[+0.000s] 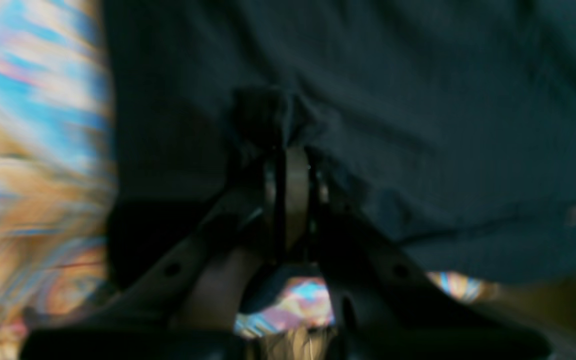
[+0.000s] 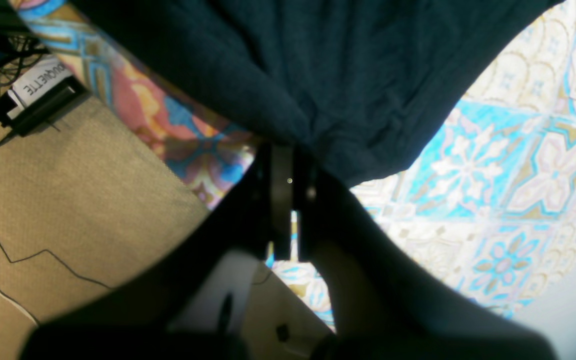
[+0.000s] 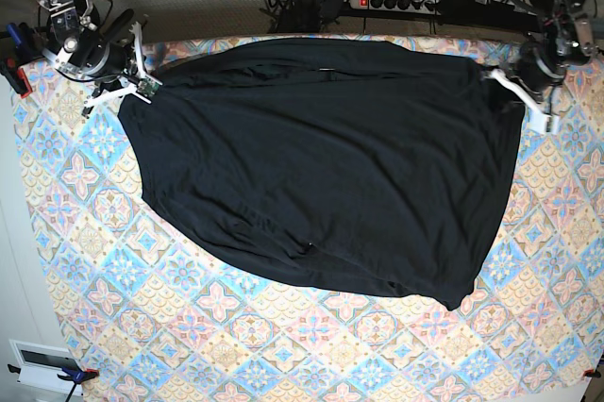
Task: Layout the t-shirt on the table in an organized manner, then fold the t-shirt properly
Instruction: 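Hold the shirt edge taut between both grippers and adjust the left grip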
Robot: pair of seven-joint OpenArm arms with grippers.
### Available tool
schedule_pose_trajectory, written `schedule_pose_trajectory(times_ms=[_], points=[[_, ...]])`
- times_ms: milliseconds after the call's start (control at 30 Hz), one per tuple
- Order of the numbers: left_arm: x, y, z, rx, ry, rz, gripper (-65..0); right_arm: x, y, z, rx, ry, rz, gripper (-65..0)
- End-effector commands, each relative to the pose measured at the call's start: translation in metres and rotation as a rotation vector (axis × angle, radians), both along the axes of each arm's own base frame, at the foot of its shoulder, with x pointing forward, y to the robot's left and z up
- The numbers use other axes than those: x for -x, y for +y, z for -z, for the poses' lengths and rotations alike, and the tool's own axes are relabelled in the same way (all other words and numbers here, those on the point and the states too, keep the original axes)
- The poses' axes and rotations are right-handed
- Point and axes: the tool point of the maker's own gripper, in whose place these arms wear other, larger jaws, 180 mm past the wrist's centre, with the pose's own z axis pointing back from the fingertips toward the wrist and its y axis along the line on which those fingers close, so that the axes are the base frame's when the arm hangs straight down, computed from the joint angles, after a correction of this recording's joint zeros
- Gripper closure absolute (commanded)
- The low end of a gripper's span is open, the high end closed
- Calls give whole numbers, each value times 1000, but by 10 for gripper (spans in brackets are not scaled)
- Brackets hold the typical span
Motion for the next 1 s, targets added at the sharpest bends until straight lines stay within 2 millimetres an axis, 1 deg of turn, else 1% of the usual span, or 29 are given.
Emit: schedule_pose_trajectory(times_ms=[0, 67, 100, 167, 267, 300, 400, 533, 600, 667, 833, 900, 967], points=[[-12, -1, -22, 16, -67, 21, 0, -6, -4, -7, 15, -23, -7, 0], [-16, -3, -43, 65, -114, 19, 0, -6, -4, -7, 15, -23, -7, 0], [-18, -1, -56, 84, -147, 8, 0, -6, -5, -6, 17, -23, -7, 0], [-20, 6, -73, 114, -199, -20, 0, -7, -5, -7, 17, -25, -7, 0], [-39, 8, -98, 153, -292, -26, 0, -14, -5, -10, 19, -44, -6, 0], [-46, 7, -104, 160, -319, -24, 0, -17, -6, -12, 21, -51, -4, 0], [-59, 11, -120, 159, -378, -33, 0, -17, -10, -11, 42, -41, 4, 0], [-74, 13, -139, 178, -460, -59, 0, -17, -10, -11, 41, -42, 3, 0], [-78, 19, -148, 175, -496, -78, 0, -17, -10, -10, 41, -40, 5, 0], [-77, 24, -146, 179, -498, -105, 0, -17, -11, -10, 42, -38, 6, 0], [-69, 35, -113, 200, -391, -148, 0, -17, -10, -10, 40, -38, 7, 0], [-58, 41, -97, 183, -334, -166, 0, -17, -10, -10, 40, -38, 7, 0], [-47, 45, -84, 152, -288, -177, 0, -17, -10, -10, 40, -38, 7, 0]])
